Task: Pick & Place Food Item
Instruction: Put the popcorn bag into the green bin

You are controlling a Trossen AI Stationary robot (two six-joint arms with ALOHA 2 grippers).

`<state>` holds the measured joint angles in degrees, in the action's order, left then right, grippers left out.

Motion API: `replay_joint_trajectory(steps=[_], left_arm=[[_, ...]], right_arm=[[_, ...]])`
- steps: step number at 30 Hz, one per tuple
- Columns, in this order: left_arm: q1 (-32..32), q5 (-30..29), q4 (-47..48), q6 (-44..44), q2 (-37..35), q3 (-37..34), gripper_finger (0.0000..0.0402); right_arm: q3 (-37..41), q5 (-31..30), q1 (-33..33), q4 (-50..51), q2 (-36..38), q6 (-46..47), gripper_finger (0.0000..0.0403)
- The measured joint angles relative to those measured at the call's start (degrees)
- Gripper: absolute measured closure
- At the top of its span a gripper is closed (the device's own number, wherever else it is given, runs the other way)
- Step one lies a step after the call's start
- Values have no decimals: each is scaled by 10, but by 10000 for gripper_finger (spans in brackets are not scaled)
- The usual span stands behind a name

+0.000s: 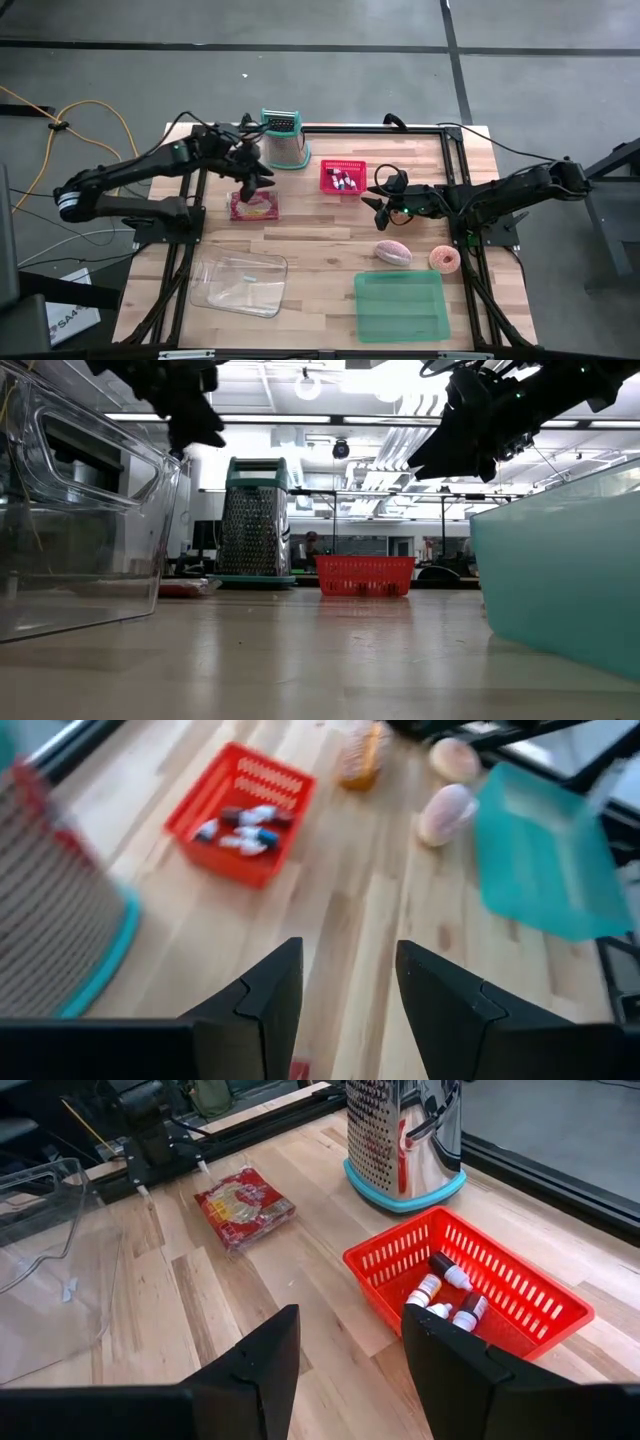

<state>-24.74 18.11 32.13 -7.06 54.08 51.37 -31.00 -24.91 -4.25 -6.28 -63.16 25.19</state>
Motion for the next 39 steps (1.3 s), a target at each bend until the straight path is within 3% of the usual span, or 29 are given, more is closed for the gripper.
replay_joint_trajectory(steps=[5,21,39], left_arm=[[13,-51,64,-32,-29,0,244],[27,-96,142,-40,-29,0,244],[27,-139,202,-8,79,0,244]], right_arm=[[0,0,0,0,0,0,238],[0,0,0,0,0,0,238],[0,0,0,0,0,0,238]])
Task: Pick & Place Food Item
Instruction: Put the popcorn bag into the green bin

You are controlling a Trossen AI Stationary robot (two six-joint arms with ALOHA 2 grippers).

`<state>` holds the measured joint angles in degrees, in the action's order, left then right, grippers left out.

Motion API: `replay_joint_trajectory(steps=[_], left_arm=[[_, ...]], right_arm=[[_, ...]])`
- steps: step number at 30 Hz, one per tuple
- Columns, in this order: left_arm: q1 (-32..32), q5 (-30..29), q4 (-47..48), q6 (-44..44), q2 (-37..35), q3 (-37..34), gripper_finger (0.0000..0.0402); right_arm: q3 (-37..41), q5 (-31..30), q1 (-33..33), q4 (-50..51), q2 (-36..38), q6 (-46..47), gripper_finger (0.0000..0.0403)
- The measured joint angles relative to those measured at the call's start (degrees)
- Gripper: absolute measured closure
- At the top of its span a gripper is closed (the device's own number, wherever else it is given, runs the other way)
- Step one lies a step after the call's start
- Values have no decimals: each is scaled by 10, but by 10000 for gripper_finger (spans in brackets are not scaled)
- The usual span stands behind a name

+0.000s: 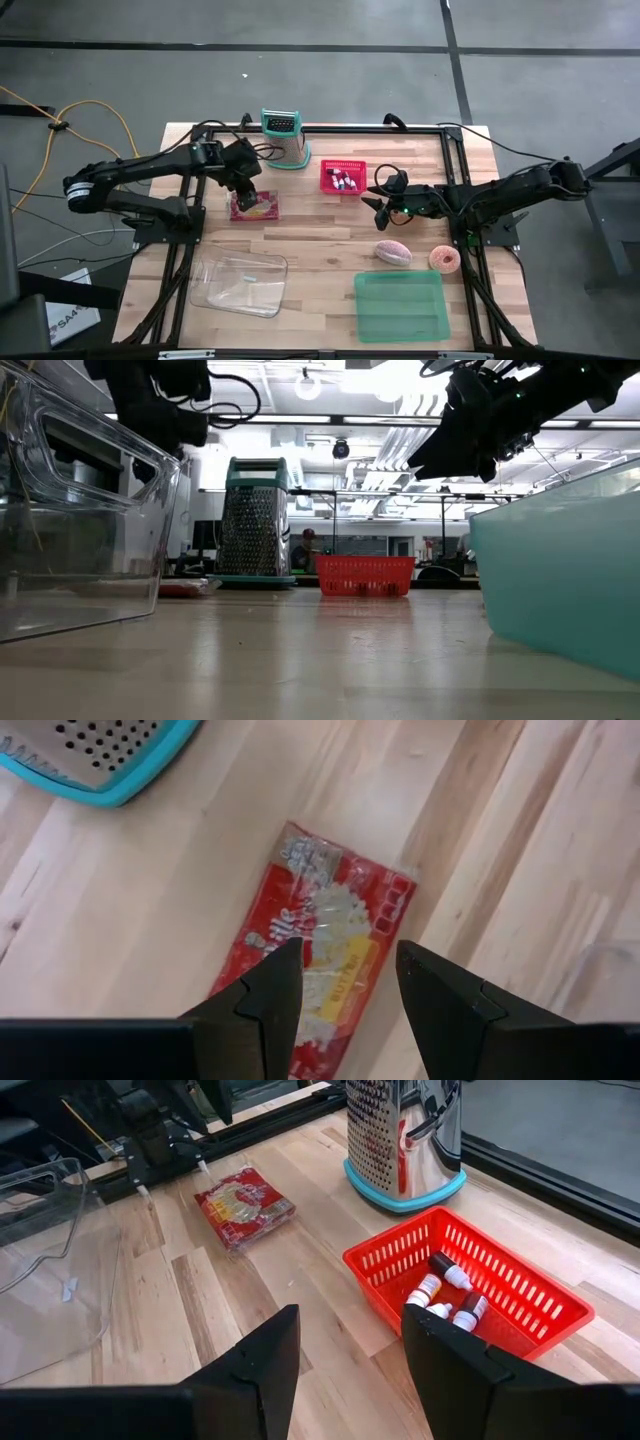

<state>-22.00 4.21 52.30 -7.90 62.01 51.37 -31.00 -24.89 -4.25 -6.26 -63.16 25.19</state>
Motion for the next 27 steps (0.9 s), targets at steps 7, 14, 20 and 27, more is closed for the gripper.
replay_joint_trajectory(steps=[7,14,20,27], left_arm=[[1,-3,0,33,32,0,244],[20,-3,0,-36,82,-7,244],[37,-16,-26,-91,98,-33,244],[73,-62,-38,-93,98,-40,244]], right_arm=[[0,0,0,0,0,0,238],[0,0,0,0,0,0,238],[0,0,0,0,0,0,238],[0,0,0,0,0,0,238]])
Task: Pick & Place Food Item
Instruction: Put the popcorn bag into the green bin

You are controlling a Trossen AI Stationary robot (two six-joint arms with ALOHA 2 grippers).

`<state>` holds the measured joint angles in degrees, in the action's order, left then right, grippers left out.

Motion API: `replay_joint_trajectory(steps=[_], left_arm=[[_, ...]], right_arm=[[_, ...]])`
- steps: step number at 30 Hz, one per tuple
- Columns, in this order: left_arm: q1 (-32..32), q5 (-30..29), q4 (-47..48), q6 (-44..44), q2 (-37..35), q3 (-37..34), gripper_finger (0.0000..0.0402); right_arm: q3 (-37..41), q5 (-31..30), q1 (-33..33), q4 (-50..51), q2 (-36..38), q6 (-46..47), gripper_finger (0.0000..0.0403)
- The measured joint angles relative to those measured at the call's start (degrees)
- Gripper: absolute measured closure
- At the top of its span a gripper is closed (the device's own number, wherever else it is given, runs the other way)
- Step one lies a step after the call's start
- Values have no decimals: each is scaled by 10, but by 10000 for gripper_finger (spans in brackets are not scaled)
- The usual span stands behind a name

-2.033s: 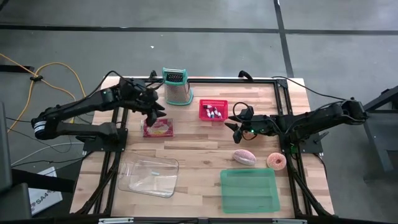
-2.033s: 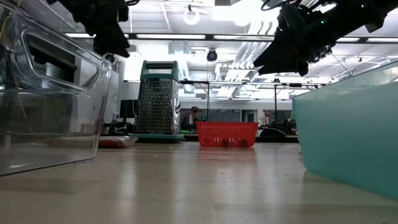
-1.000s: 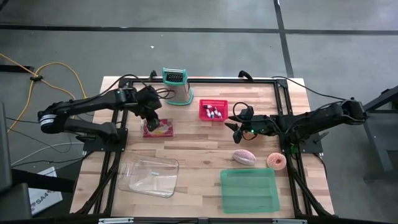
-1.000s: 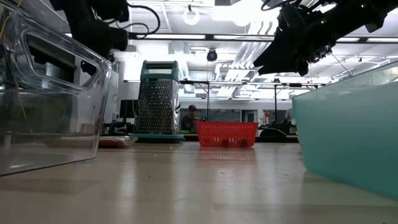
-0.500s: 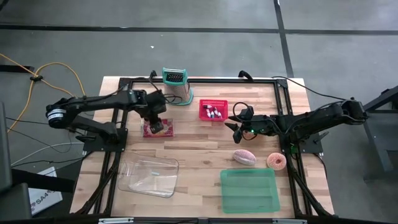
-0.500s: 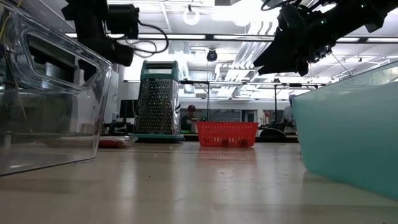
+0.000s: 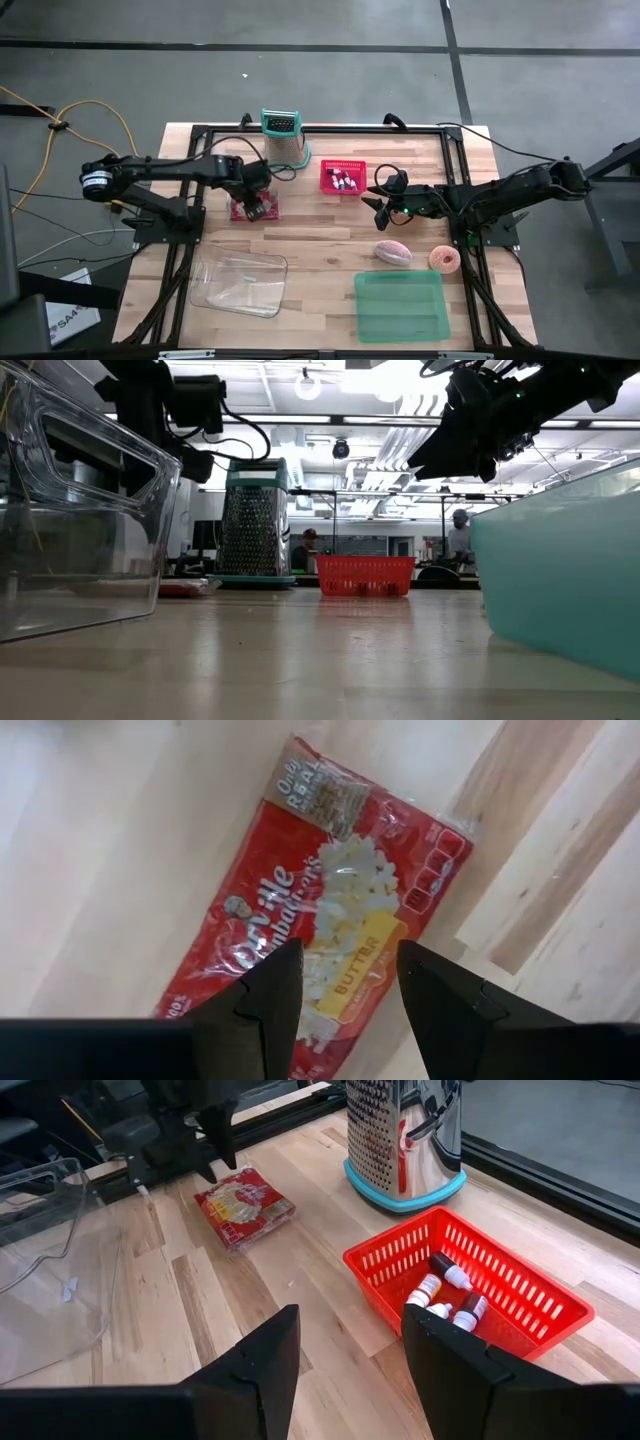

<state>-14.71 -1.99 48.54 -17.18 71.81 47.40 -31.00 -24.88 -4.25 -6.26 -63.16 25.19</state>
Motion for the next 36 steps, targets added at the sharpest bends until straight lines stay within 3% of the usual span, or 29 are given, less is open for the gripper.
replay_joint_trajectory(steps=[8,15,36], left_arm=[[77,-82,-12,38,0,-13,244],[128,-118,-38,23,0,-43,244],[146,-130,-75,67,0,-82,244]], right_arm=[[0,0,0,0,0,0,238],[0,0,0,0,0,0,238],[0,0,0,0,0,0,238]])
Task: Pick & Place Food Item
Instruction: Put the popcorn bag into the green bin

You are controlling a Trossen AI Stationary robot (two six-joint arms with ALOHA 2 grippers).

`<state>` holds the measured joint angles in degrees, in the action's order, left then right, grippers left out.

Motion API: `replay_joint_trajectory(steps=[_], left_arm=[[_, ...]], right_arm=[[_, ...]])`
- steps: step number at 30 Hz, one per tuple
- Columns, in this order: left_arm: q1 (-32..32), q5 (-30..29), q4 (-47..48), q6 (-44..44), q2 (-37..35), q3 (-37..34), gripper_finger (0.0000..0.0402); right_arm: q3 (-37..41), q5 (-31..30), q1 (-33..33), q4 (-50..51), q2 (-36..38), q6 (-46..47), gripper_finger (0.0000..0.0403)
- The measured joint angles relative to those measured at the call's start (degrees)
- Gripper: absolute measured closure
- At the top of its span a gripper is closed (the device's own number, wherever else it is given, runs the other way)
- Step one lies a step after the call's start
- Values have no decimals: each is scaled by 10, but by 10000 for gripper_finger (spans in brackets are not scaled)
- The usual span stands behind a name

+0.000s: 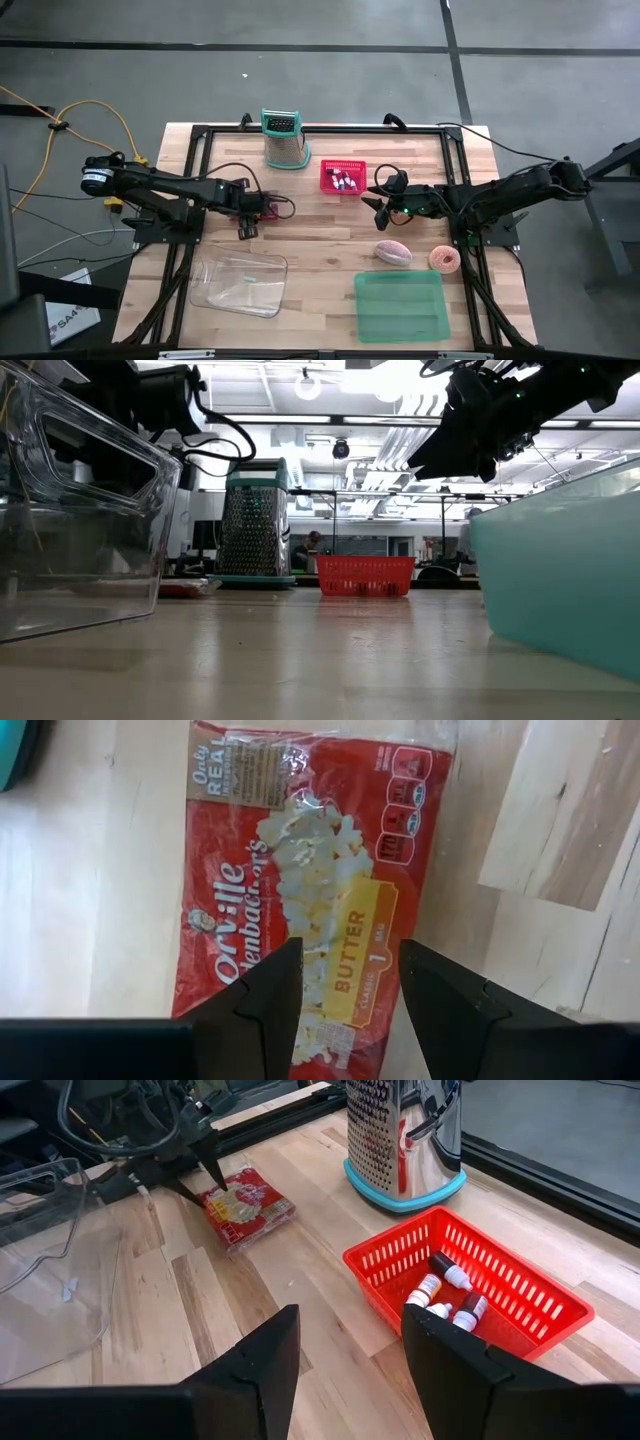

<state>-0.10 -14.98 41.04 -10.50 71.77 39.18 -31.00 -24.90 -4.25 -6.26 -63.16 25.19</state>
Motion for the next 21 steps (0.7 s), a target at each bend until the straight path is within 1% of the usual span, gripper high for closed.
replay_joint_trajectory(steps=[5,14,21], left_arm=[[13,1,0,-4,0,0,244],[51,1,0,-39,0,0,244],[53,-4,0,-44,20,0,244]], right_arm=[[0,0,0,0,0,0,238],[0,0,0,0,0,0,238],[0,0,0,0,0,0,238]])
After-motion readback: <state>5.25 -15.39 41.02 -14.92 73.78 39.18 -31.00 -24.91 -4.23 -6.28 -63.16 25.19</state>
